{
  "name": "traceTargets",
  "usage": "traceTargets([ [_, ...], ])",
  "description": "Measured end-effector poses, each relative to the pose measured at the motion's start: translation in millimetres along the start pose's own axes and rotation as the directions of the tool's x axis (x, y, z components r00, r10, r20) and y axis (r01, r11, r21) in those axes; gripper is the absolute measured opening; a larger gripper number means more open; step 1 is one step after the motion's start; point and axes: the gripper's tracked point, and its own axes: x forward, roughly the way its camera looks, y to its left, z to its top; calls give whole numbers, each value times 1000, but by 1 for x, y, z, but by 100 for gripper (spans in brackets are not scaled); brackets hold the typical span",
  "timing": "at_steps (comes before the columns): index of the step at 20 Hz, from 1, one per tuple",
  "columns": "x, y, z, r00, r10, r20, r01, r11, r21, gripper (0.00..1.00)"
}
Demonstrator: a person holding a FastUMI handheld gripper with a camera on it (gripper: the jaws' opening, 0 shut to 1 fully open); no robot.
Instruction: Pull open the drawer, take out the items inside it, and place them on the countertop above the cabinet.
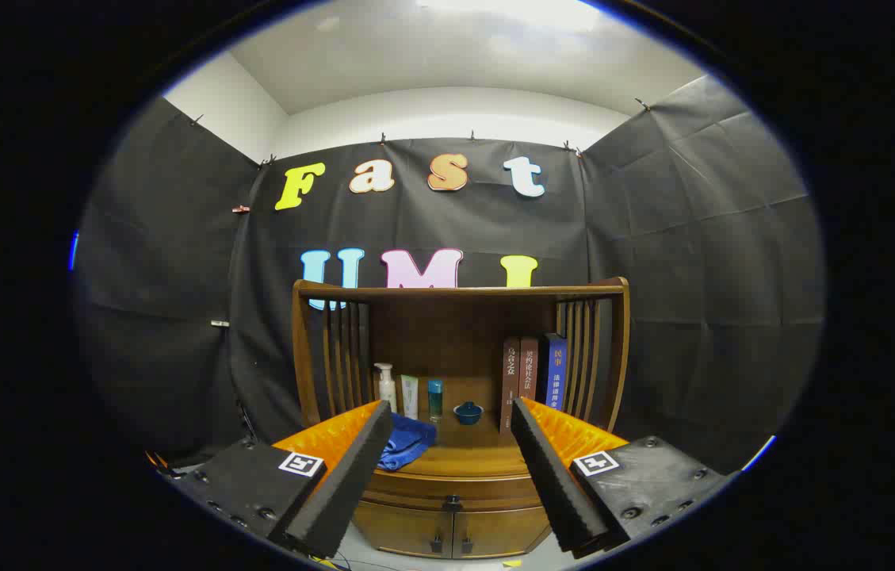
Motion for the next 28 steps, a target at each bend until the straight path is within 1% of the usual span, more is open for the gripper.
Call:
traceTargets([
  [28, 1, -4, 1, 1000, -17, -26, 17, 1000, 1, 99],
])
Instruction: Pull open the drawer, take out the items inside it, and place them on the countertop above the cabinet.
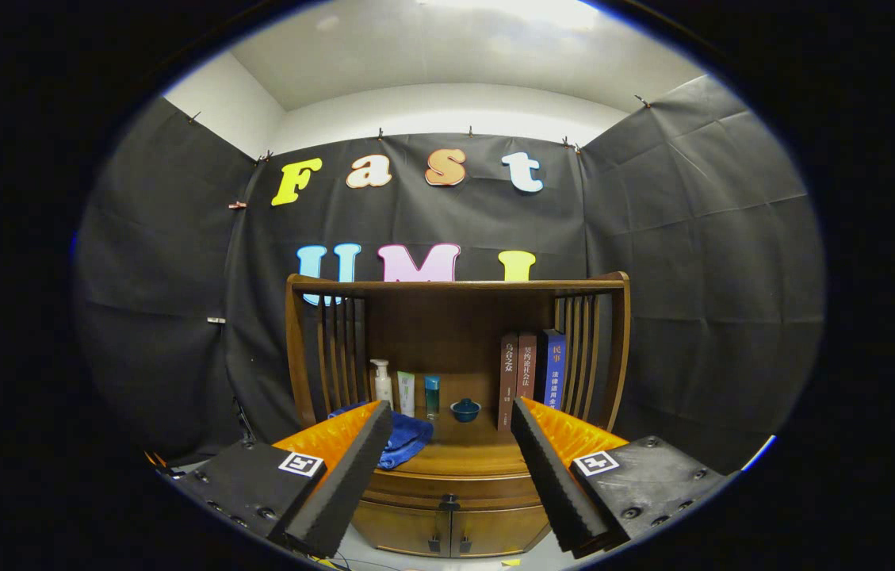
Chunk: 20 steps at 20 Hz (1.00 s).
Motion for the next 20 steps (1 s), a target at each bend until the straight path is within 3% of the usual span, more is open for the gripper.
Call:
traceTargets([
  [13, 4, -1, -13, 999, 18, -39, -18, 1000, 13, 99],
  [20, 40, 5, -87, 995, 14, -95, -12, 1000, 26, 99],
])
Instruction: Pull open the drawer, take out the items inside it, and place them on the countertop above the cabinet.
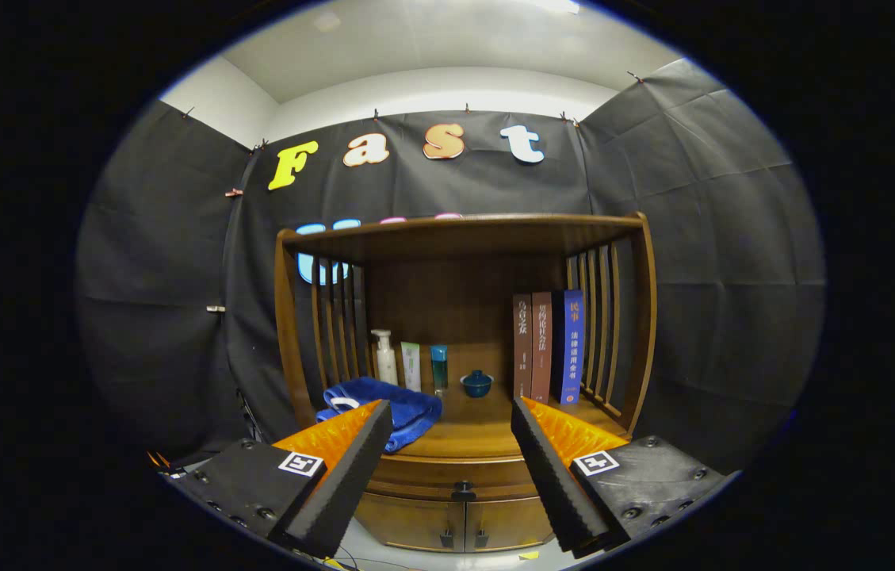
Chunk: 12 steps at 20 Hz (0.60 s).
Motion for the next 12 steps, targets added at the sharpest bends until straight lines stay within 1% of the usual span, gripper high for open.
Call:
traceTargets([
  [6, 31, -10, -82, 996, -3, -90, 6, 999, 33, 99],
  [9, 52, -12, -104, 994, -14, -112, 22, 998, 67, 99],
  [12, 66, -17, -130, 989, -36, -140, 45, 997, 62, 99],
])
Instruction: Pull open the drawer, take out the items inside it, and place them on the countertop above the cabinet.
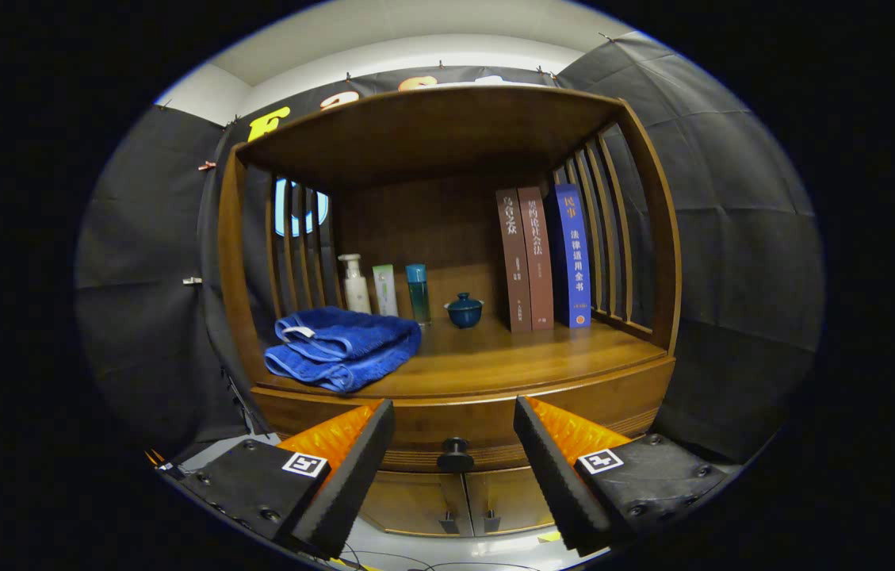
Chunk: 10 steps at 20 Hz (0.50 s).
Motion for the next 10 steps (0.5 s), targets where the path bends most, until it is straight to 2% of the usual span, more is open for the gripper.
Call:
traceTargets([
  [10, 43, 4, -65, 997, -7, -82, 6, 1000, -19, 99],
])
